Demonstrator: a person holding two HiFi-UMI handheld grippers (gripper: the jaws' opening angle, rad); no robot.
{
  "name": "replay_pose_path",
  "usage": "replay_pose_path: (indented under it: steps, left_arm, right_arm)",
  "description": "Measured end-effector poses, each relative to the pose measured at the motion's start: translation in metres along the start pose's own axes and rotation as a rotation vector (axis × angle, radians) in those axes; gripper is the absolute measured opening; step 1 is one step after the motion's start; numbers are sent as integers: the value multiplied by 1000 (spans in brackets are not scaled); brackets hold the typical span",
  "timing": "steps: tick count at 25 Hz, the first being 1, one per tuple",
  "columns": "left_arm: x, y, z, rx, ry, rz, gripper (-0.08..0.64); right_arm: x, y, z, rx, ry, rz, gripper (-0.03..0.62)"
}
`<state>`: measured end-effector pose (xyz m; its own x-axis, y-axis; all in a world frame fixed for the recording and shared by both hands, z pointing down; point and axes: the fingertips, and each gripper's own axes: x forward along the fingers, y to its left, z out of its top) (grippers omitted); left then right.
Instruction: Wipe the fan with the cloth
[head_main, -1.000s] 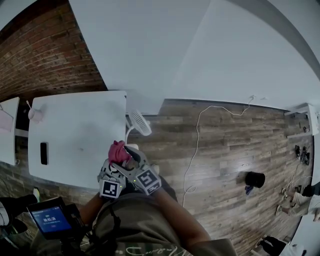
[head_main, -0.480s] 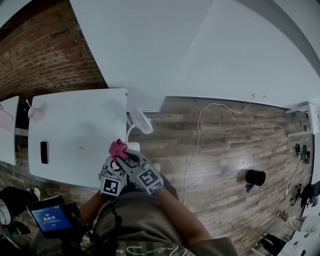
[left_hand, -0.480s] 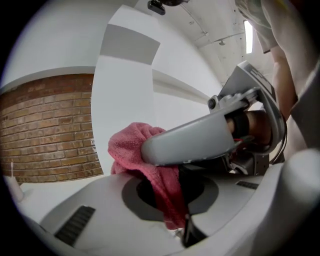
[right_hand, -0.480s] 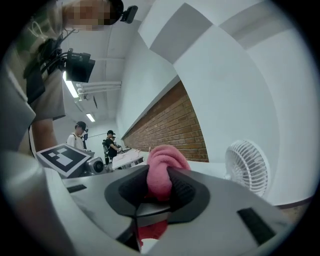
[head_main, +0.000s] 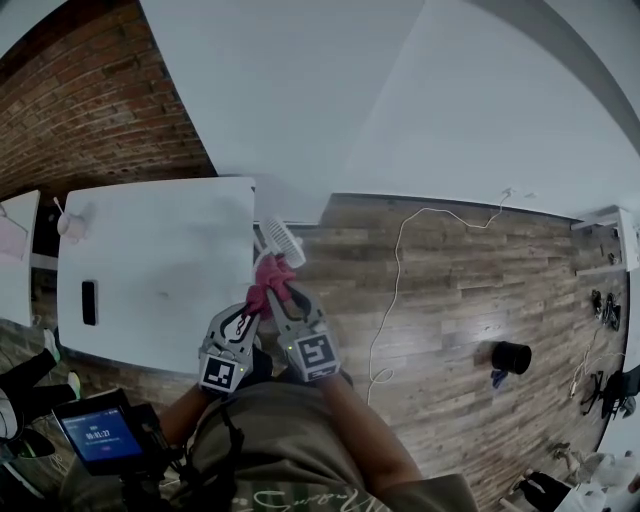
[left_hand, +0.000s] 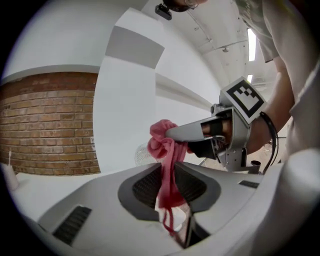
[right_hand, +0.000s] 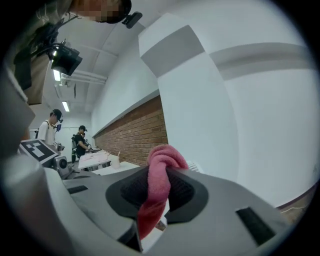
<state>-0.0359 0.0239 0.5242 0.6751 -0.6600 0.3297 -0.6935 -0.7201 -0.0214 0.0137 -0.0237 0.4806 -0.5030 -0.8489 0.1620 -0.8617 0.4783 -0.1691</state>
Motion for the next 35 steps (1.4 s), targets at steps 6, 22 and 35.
replay_pose_path:
  steps: [6,22,35]
  left_arm:
    - [-13,51,-15,-118,-1,199,21]
    - [9,53,14,-130,-35,193,21]
    - [10,62,13,-127,3,231,21]
  right_arm:
    - [-1,-22,-6,-76,39,-32,95]
    - [28,-24,-91,-24,205,-8,95]
    - [68,-28,-107,-22,248,-3,97]
